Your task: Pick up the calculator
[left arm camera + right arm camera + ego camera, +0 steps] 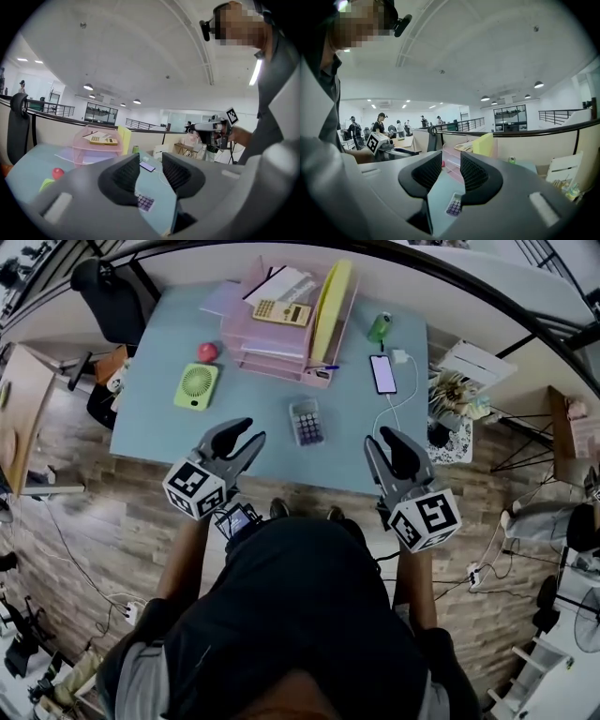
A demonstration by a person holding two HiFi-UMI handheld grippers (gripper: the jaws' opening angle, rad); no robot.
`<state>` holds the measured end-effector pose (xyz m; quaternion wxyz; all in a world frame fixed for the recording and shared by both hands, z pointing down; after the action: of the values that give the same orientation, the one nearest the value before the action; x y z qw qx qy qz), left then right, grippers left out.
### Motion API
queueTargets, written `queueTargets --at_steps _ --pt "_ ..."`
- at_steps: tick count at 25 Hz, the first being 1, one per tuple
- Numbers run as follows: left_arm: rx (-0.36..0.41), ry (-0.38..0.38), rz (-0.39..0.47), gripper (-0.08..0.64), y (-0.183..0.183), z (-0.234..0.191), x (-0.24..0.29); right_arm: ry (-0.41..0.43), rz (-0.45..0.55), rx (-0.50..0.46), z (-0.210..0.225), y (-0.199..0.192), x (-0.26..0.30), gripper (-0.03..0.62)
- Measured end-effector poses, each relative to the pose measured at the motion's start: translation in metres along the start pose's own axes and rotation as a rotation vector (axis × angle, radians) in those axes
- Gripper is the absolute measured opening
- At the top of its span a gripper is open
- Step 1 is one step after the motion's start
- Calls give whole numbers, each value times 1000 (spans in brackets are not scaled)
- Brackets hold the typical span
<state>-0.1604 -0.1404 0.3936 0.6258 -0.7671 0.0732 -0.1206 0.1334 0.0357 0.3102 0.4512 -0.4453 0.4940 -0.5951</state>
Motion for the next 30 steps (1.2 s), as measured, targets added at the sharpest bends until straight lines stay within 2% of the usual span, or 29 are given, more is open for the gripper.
queueTargets --at_steps 6,12,18,23,30 --pt "-12 -46 4 169 -2 -21 -3 -58 -5 -18 -12 5 10 104" --pt "-22 -72 21 169 -4 -36 -10 -78 -20 -28 -25 4 22 104" --pt "-42 -57 34 169 -8 -48 -14 -47 -45 -32 -35 6 40 104" --pt "-51 -38 35 169 -10 -50 -11 -14 -53 -28 -23 2 53 104" --pt "-60 50 17 169 -14 -54 -11 73 -77 6 9 -6 92 104"
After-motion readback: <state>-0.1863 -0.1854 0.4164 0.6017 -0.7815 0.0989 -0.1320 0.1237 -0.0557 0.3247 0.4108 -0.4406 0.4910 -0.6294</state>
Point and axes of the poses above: the fingertips, and each gripper's own axes: x forward along the fingers, z to its right, y out of its top, the point moved 10 cm from there along -x, backward along the fingers, and after that the axes turned 6 degrees about z, right-handed, at the moved point
